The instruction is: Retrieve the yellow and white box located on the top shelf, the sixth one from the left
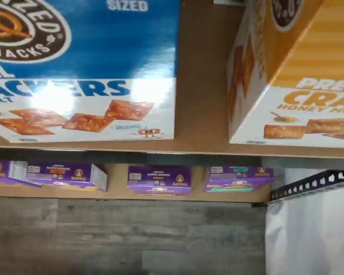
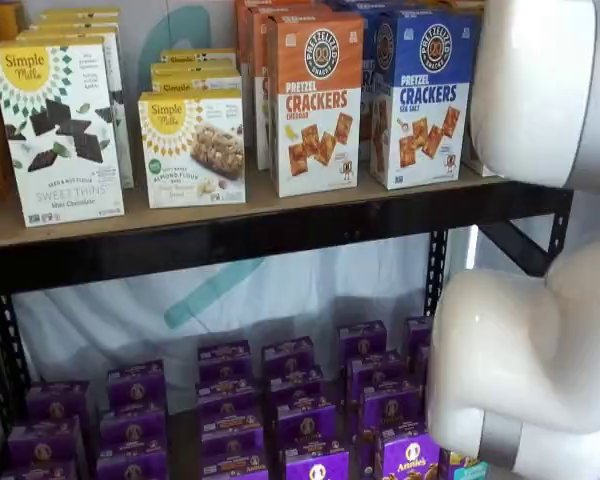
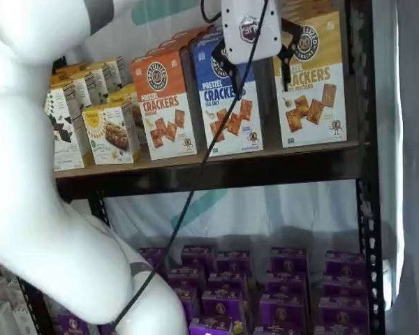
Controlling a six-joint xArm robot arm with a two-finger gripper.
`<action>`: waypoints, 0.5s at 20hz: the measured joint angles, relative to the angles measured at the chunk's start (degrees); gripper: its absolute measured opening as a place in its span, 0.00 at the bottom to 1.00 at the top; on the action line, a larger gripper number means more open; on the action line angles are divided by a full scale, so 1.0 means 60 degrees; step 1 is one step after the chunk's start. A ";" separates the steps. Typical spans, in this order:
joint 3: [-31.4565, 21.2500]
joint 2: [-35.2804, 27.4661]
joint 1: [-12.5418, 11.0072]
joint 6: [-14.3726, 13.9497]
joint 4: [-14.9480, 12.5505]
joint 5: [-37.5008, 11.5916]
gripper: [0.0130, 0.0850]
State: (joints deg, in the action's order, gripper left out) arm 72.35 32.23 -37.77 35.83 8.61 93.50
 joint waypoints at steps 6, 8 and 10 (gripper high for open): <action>0.0377 -0.0410 -0.0243 0.0242 0.0087 0.0344 1.00; 0.0374 -0.0440 -0.0256 0.0266 0.0026 0.0220 1.00; 0.0375 -0.0466 -0.0270 0.0289 -0.0021 0.0087 1.00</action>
State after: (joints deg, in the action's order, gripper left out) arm 74.60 29.44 -39.39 37.57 8.49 94.02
